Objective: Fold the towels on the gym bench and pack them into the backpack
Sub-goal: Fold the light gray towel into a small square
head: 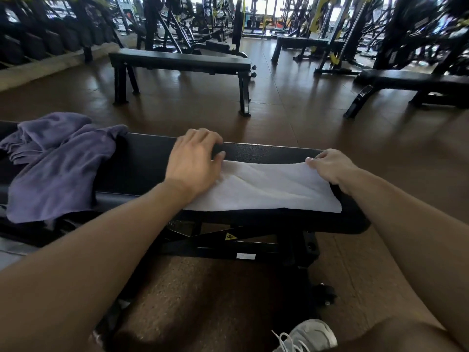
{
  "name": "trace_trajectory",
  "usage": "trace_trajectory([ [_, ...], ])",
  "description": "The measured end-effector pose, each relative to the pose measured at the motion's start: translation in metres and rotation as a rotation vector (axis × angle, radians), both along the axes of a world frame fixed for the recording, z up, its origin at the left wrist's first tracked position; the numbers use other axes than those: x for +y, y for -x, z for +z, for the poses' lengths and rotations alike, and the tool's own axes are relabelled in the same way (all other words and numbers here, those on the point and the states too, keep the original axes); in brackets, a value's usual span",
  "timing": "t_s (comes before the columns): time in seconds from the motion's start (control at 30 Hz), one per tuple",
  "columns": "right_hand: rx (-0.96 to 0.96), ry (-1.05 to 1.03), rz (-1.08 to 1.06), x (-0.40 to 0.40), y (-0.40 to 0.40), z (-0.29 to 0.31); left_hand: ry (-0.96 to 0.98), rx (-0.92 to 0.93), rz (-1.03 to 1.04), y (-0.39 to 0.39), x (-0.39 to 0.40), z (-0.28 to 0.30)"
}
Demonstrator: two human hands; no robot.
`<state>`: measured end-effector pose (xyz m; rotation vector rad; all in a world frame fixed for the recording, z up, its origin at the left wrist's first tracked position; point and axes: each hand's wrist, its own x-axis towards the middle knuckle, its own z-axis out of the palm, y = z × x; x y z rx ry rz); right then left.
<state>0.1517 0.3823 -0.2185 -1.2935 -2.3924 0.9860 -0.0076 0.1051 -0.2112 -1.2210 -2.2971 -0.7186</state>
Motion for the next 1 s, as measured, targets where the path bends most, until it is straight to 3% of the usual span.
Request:
trace_trajectory([
  [0.03,-0.015,-0.033,0.006,-0.001,0.0,-0.001,0.063,-0.045,-0.068,-0.007,0.004,0.003],
  [0.1,-0.013,-0.082,0.005,-0.002,-0.001,-0.002,0.373,-0.207,-0.147,-0.017,0.01,-0.001],
  [0.17,-0.002,-0.114,-0.037,-0.006,-0.003,-0.001,0.696,-0.334,-0.13,-0.018,0.011,-0.013],
  [0.2,0.0,-0.128,-0.059,-0.007,-0.004,-0.001,0.753,-0.382,-0.116,-0.015,0.011,-0.016],
  [0.4,-0.114,-0.12,-0.038,-0.008,-0.006,0.003,0.732,-0.423,-0.04,-0.001,0.015,-0.019],
  [0.57,-0.303,0.021,0.037,-0.016,-0.017,0.019,0.442,-0.17,0.001,-0.004,0.018,-0.015],
  [0.63,-0.228,0.058,0.062,-0.015,-0.019,0.015,0.378,-0.279,0.024,0.002,0.019,-0.01],
  [0.73,-0.054,0.137,0.081,-0.016,-0.02,0.013,0.451,-0.396,0.085,0.02,0.011,-0.009],
  [0.83,-0.021,0.162,0.092,-0.014,-0.02,0.012,0.48,-0.541,0.095,0.03,-0.002,0.0],
  [0.93,0.014,0.221,0.063,-0.016,-0.019,0.012,0.38,-0.826,-0.025,0.034,-0.013,0.009],
  [1.0,0.157,0.281,0.063,-0.019,-0.017,0.017,0.226,-0.917,-0.052,0.035,-0.018,0.014],
])
